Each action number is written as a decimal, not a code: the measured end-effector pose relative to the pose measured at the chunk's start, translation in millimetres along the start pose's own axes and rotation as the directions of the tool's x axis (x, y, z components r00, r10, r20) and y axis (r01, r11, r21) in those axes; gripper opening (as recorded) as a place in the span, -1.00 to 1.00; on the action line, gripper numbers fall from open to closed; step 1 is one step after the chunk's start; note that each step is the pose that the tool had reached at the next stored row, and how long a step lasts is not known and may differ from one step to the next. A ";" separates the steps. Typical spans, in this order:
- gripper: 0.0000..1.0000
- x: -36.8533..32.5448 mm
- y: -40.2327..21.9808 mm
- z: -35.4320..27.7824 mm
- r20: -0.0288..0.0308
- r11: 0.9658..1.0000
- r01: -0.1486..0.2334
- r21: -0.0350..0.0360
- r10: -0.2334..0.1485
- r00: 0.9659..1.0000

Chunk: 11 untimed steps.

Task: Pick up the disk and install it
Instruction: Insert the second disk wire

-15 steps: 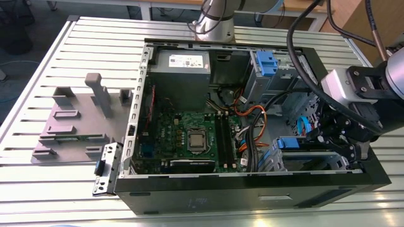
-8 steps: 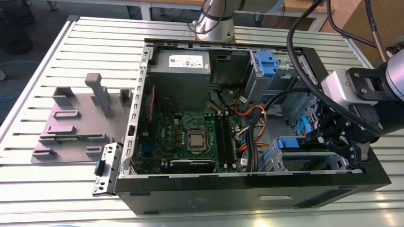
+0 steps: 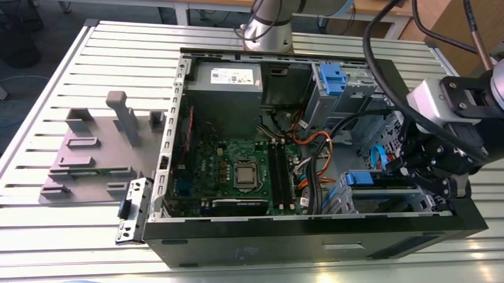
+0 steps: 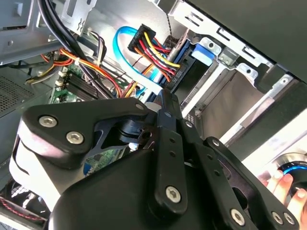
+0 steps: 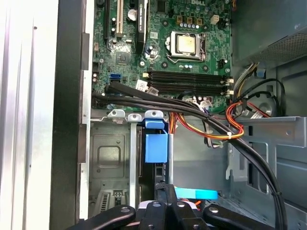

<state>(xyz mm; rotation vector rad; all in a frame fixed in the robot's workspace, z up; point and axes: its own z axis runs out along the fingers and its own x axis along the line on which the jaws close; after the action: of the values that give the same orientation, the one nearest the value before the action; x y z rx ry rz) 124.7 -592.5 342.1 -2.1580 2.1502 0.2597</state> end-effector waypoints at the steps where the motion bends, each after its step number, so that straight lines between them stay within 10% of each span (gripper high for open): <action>1: -0.79 -0.2 -0.2 -1.2 0.000 1.000 0.000 0.000 0.000 1.000; 11: -0.79 -1.8 -6.8 -10.1 0.000 1.000 -0.001 -0.006 0.001 1.000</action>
<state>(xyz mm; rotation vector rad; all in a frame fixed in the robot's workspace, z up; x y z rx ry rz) 132.1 -592.5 352.0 -2.1597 2.1532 0.2662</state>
